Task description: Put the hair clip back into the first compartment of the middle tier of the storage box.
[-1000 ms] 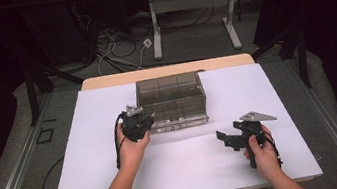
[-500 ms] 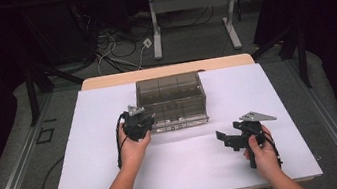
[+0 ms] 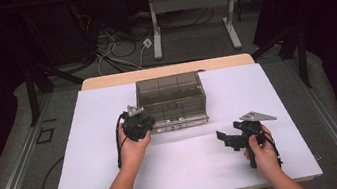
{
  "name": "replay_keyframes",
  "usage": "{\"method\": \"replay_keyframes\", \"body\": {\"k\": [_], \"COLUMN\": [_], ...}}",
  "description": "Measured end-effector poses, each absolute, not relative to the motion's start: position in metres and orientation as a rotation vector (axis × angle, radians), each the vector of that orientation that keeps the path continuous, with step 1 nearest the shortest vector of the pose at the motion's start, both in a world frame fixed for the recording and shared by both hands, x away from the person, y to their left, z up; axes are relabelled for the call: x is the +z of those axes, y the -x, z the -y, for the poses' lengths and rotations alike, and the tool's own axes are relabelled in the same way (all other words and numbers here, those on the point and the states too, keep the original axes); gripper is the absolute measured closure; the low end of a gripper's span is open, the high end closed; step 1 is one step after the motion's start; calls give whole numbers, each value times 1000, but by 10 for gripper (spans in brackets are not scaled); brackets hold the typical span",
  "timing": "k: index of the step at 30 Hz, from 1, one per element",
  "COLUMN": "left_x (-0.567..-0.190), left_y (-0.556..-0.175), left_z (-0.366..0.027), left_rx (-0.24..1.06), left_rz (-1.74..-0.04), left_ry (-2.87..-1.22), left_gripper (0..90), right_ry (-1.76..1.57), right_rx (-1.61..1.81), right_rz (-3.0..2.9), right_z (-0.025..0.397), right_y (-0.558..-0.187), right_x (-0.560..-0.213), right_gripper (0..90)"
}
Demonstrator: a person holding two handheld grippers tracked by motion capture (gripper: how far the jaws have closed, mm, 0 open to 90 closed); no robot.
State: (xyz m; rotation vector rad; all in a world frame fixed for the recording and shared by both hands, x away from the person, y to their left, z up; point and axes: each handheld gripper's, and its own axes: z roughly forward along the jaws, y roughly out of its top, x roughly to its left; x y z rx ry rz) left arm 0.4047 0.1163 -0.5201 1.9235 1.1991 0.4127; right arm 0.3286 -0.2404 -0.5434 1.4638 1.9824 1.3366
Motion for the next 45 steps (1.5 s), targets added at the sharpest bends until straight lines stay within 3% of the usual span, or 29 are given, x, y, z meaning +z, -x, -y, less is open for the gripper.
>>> {"method": "replay_keyframes", "body": {"k": [20,45], "left_x": [-512,-505], "left_y": [-398,-388], "left_z": [-114,-116], "left_rx": [426,396], "left_rz": [-1146,-1130], "left_ry": [-1872,-1835], "left_gripper": [561,416], "right_ry": [-1456,-1456], "right_rx": [1331,1336], "right_rz": [-1989,-1994], "right_z": [239,239], "right_y": [-329,-328], "right_x": [-544,-544], "right_gripper": [158,158]}}
